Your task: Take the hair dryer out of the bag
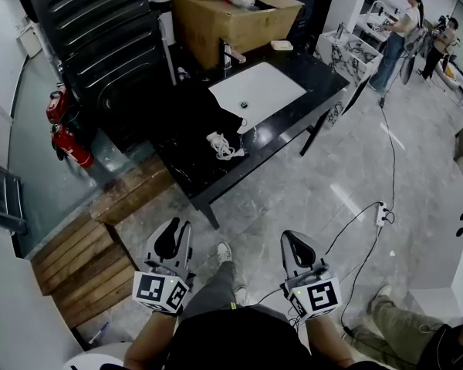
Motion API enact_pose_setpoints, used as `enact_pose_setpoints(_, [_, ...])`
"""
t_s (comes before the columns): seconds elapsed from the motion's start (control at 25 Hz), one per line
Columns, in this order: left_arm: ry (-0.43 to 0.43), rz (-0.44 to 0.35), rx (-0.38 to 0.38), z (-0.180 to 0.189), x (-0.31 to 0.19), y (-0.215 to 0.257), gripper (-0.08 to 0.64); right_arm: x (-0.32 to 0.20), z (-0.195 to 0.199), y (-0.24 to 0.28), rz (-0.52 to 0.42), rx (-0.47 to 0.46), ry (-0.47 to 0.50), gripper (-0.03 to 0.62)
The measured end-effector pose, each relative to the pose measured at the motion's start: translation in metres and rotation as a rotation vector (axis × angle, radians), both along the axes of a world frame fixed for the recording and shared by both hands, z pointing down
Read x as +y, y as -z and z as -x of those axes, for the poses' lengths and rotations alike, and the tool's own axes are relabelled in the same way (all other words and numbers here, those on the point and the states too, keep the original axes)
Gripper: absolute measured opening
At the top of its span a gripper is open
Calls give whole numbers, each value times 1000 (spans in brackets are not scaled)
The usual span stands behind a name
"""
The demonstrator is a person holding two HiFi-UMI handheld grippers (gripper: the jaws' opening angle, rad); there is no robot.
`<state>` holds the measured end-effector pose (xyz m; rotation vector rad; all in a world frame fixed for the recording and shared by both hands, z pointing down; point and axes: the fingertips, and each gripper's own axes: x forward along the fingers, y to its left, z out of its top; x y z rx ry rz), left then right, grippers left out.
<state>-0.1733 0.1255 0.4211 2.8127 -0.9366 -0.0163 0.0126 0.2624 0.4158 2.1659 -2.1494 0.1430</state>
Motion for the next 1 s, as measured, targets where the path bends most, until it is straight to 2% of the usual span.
enact_pose_setpoints(0.48, [-34, 68, 37, -83, -123, -15, 89, -124, -62, 15, 39, 83, 29, 12])
enact_pose_setpoints(0.6, [-35, 77, 37, -89, -149, -16, 89, -152, -67, 19, 32, 96, 37, 12])
enact_pose_setpoints(0.76, [-26, 97, 48, -93, -177, -18, 87, -181, -66, 19, 81, 81, 42, 12])
enact_pose_setpoints(1.0, [-11, 126, 61, -92, -202, -23, 87, -220, -59, 18, 92, 99, 103, 12])
